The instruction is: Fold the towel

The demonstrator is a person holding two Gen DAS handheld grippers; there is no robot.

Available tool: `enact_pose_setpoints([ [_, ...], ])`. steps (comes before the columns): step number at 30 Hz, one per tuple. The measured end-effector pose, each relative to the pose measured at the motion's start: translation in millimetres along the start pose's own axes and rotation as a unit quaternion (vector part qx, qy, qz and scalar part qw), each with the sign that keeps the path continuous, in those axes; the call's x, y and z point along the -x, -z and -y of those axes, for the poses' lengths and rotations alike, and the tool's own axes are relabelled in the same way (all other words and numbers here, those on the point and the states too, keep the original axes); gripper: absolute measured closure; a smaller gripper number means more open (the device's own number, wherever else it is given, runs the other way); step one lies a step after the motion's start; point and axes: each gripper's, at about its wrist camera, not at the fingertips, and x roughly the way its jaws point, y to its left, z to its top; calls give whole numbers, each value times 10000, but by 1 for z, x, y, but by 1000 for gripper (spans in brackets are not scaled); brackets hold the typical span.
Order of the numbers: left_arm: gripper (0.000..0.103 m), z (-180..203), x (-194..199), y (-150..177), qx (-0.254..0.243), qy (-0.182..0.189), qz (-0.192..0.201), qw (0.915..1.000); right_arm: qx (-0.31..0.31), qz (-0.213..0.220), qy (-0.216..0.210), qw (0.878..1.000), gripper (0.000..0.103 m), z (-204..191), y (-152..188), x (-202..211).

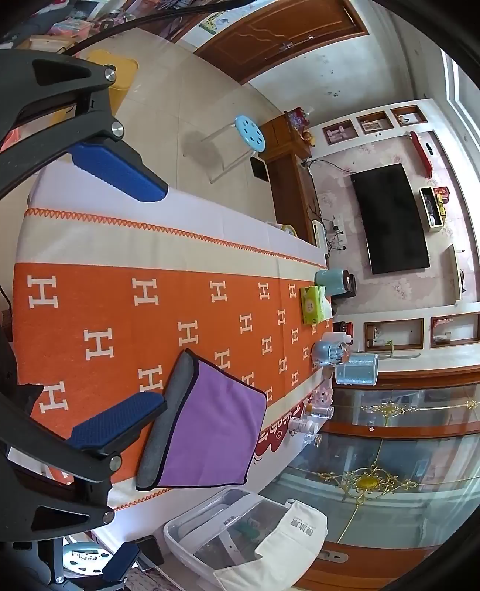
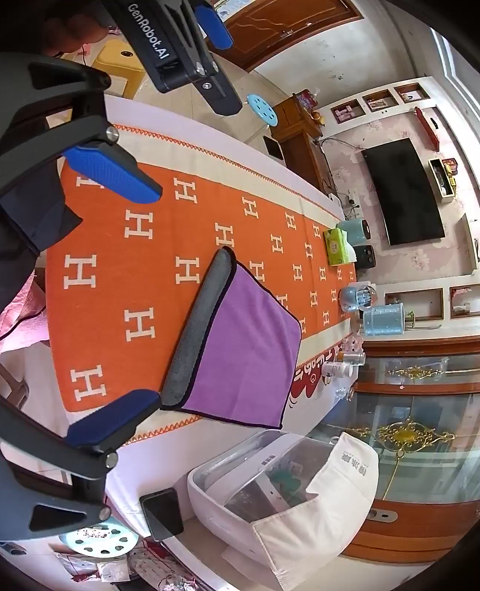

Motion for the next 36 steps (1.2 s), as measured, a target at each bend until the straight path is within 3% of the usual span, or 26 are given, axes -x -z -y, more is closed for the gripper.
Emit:
enact_pose_setpoints([
  [22,1,-4,2,-2,-33,36,-17,10000,1,85,94,9999,3,-5,2,6],
  [36,1,2,-8,-1,-137,476,-190,9986,-364,161,383,9985,7,8,11,15],
])
